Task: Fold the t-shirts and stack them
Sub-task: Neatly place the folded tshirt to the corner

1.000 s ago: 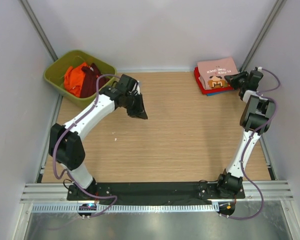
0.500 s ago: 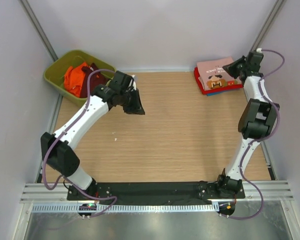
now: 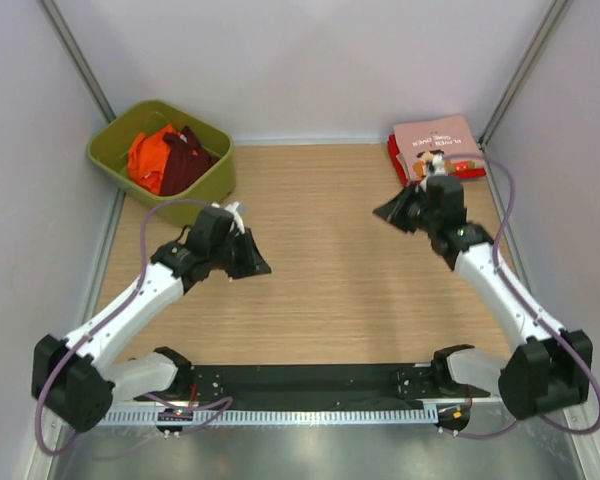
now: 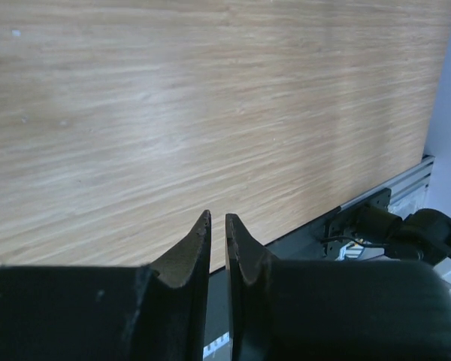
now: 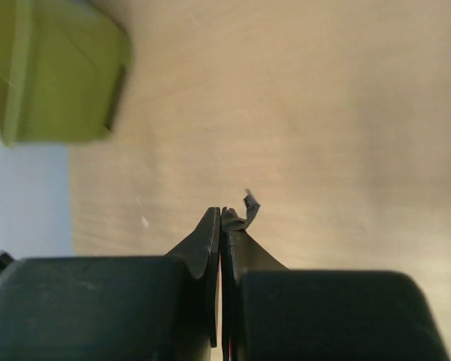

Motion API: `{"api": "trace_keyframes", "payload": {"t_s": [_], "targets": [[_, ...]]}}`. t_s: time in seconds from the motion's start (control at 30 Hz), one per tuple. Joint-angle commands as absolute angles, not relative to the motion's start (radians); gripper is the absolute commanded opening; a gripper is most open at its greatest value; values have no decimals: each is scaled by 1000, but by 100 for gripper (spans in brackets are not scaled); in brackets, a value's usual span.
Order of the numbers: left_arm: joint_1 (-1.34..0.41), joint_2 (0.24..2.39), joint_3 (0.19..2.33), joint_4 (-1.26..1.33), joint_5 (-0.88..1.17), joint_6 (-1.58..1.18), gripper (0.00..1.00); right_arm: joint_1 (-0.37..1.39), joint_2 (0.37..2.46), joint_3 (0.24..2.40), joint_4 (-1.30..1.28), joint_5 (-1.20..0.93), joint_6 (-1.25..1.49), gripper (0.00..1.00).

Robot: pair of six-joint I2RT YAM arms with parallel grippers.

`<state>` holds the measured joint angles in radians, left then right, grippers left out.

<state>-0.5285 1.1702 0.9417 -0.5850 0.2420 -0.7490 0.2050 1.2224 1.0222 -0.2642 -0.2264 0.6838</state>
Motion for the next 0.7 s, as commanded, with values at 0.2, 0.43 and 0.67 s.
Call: {"api": "trace_keyframes", "payload": {"t_s": [0.2, 0.43, 0.67], "targets": [[-529, 745, 476, -193, 270, -985, 15, 290, 818, 430, -130, -210, 897, 4], [-529, 424, 198, -136, 305, -1152, 35, 290, 612, 253, -184, -236, 986, 42], [-528, -36, 41, -317, 336, -1275, 68, 290, 491, 141, -174, -288, 1060, 100]]}}
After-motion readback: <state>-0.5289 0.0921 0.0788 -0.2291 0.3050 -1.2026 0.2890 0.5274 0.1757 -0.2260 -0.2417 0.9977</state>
